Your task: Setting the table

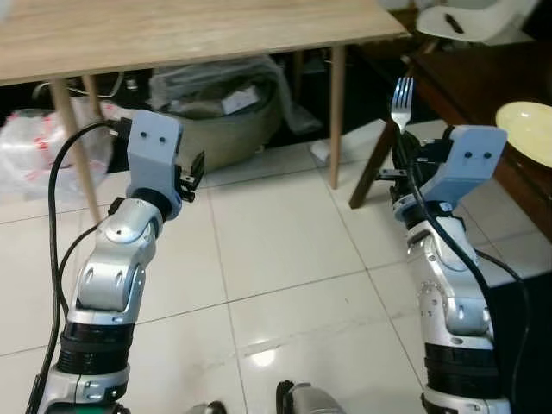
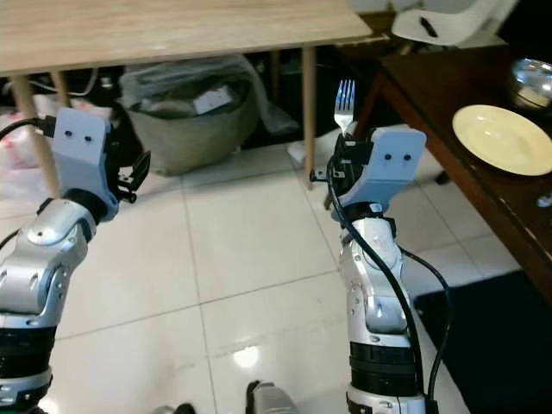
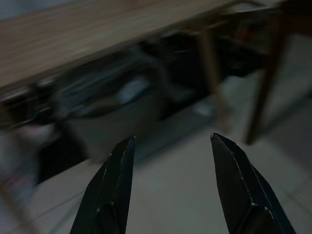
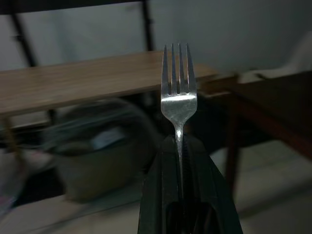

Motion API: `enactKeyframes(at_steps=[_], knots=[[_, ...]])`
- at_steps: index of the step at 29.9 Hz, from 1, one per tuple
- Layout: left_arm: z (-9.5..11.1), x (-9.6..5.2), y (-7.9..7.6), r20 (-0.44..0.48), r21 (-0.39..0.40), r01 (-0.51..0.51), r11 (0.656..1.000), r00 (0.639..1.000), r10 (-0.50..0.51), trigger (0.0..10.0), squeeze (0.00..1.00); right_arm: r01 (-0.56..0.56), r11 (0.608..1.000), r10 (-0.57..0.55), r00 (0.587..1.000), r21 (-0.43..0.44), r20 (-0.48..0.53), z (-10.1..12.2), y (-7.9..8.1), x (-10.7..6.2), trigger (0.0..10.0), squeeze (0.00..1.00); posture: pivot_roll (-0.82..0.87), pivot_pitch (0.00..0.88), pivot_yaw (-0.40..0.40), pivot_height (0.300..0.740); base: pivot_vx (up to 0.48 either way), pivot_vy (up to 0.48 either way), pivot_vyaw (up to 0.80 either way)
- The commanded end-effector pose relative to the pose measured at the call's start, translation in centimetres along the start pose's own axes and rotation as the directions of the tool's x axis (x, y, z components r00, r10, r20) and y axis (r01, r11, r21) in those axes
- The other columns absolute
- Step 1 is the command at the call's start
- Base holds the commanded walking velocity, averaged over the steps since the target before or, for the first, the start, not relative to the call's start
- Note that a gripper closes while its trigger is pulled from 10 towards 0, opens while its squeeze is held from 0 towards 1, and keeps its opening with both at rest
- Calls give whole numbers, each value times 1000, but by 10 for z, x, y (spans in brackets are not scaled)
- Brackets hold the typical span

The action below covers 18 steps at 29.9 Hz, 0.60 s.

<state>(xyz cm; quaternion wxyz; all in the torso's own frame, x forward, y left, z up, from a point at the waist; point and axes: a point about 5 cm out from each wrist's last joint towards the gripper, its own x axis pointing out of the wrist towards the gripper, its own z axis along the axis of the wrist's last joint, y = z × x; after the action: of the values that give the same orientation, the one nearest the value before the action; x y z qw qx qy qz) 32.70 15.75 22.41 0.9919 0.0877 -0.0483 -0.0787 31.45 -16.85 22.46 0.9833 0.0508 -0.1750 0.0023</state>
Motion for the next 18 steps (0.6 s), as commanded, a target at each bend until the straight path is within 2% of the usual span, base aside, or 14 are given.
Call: enactKeyframes(at_steps=[1, 18], knots=[[0, 0, -4, 8, 6, 18, 1000, 1000, -18, 10000, 122, 24, 1000, -24, 1000, 0, -2, 0, -6, -1, 10000, 0, -124, 62, 40, 740, 0, 0, -800], [2, 0, -7, 28, 0, 57, 998, 998, -57, 10000, 63, 51, 999, -51, 999, -2, 13, 4, -12, 0, 10000, 0, -124, 57, 48, 740, 0, 0, -800]])
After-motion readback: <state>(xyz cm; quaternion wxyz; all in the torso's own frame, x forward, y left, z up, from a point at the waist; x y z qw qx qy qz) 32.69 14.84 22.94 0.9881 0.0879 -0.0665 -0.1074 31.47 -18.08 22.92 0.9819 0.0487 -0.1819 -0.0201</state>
